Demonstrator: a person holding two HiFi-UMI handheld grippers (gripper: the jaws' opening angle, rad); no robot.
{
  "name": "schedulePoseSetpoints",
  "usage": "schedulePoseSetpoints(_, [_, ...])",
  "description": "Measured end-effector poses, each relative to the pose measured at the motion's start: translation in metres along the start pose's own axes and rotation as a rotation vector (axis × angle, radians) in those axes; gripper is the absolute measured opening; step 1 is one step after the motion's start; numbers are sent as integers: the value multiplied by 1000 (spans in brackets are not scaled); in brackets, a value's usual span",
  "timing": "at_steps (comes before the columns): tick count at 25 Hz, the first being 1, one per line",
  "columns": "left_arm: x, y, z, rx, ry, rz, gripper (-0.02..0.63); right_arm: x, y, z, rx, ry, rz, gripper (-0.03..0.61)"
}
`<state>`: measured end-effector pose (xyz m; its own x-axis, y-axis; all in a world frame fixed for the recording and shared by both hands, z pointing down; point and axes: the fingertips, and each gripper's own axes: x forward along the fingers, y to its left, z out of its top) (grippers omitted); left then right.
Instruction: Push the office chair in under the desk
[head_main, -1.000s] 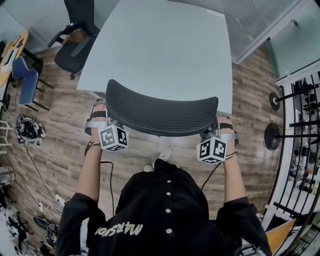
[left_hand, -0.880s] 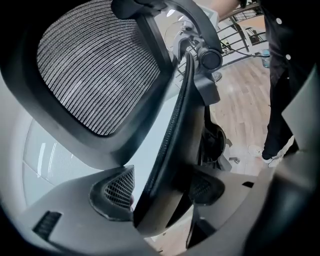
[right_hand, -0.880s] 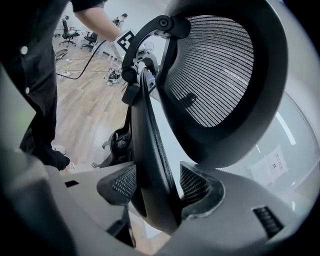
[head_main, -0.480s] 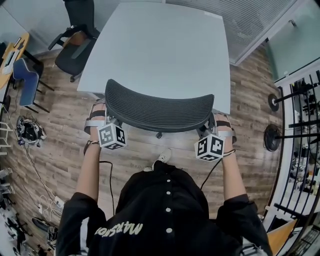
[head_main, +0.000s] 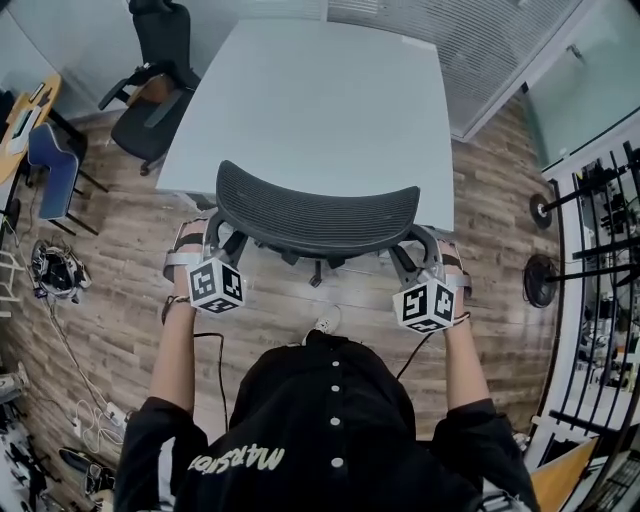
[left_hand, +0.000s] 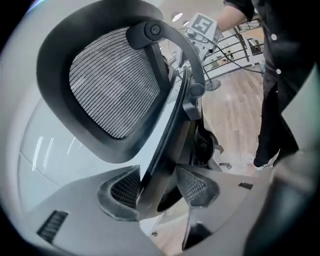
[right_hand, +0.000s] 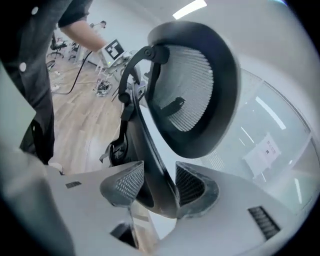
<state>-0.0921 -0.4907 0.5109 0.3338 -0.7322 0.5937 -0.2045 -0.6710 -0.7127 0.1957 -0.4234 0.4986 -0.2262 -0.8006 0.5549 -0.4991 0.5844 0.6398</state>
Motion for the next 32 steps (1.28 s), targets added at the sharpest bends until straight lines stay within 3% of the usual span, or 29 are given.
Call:
schedulePoseSetpoints(4, [-16, 7, 2, -74, -38, 59, 201, -25, -19, 12, 191, -98, -73, 103])
schedulePoseSetpoints(7, [-34, 20, 7, -169, -91, 120, 126, -41, -27, 21, 287, -148, -87, 71])
schedulePoseSetpoints(13, [-71, 33, 22, -300, -201, 200, 42, -73, -37, 28, 554, -267, -108, 41])
schedulePoseSetpoints(19, [-118, 54, 40, -516, -377, 273, 20, -116, -50, 21, 737, -371, -180, 37])
schedulePoseSetpoints(24, [-151, 80, 50, -728, -499, 313, 18, -147, -60, 24, 817, -430, -240, 37])
schedulePoseSetpoints(32, [-182, 99, 46, -856, -576, 321, 17, -179, -75, 33, 863, -504, -288, 34])
